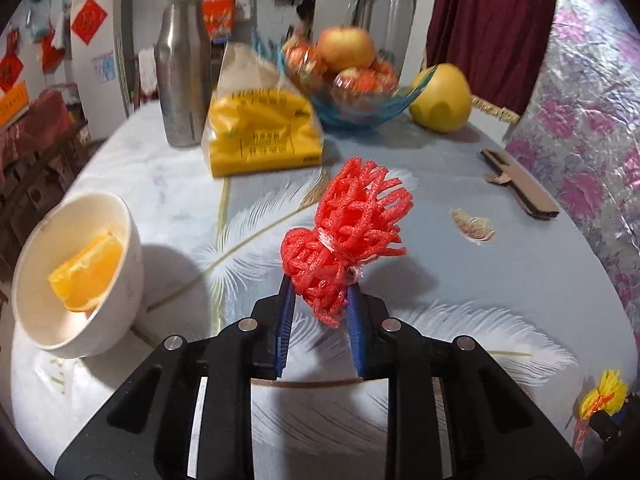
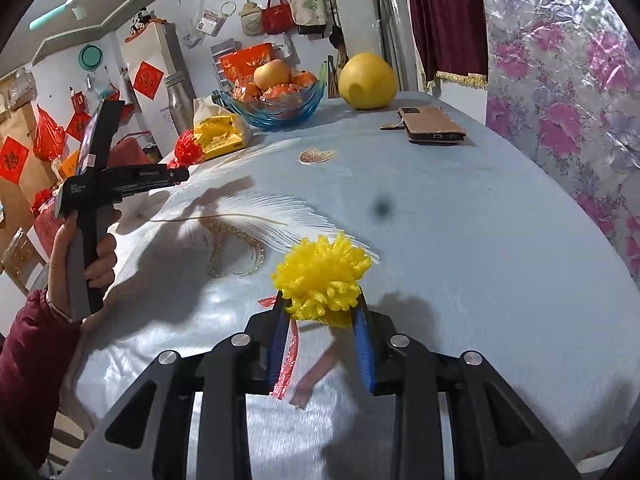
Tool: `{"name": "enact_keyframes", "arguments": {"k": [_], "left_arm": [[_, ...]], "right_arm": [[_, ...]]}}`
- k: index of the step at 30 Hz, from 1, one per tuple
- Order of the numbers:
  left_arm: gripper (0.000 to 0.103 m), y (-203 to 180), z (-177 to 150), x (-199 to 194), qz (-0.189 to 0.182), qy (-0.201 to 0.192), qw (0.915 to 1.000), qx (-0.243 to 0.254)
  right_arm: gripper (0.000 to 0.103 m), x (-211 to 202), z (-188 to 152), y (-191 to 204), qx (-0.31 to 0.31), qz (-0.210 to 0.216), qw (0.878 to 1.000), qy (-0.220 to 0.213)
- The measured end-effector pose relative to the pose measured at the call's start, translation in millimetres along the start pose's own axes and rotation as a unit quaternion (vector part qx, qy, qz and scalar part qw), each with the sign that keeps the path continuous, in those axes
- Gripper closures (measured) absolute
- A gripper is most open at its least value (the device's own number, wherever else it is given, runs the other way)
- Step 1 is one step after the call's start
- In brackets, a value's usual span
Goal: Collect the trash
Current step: 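Grasp the red mesh net with the left gripper while the right gripper grasps the yellow net, then carry both nets over the red wastebasket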
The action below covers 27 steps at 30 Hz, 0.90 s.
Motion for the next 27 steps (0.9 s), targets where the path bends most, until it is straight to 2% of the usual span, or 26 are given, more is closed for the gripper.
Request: {"name": "enact_keyframes", "arguments": {"k": [6,10,15,20,27], "left_arm": [[0.077,-25.6,-14.8,-24.5,0.018,-0.040,0.9982,0.040],[0.077,-37.9,-29.7,-38.4,0.003,-0.047,0.9975,0.053],[0.077,-53.3,-66.0,-66.1,-0.015,-0.062,0.9960,0.063],[0.077,-79.1,-104.0,-88.1,-0.008,-0.069,0.9936,0.089],[0.077,-115.9,-134.1,-127.1,-0.037,-0.089,0.9902,0.101]], "right_arm": [[0.072,-18.4,-8.3,-1.9,0.005,0.004,1.000,-0.014],[0.072,-33.8,-15.2,-3.5,0.005,0.007,1.000,-0.026],[0.072,-54.0,-24.4,-6.1,0.005,0.012,0.999,-0.040],[0.072,-77.3,-35.3,-6.6,0.003,0.015,0.998,-0.056],[0.072,-127.8,-61.3,-14.6,0.006,0.016,0.995,-0.094]]}}
Point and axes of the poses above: each gripper's, at about its wrist camera, not at the fingertips, and x roughly the way its jaws point, y to its left, z to its top, the point moved 2 cm from there along x, roughly the way its jaws point, and after that the axes turned 7 degrees about y, right-handed, at the moved point
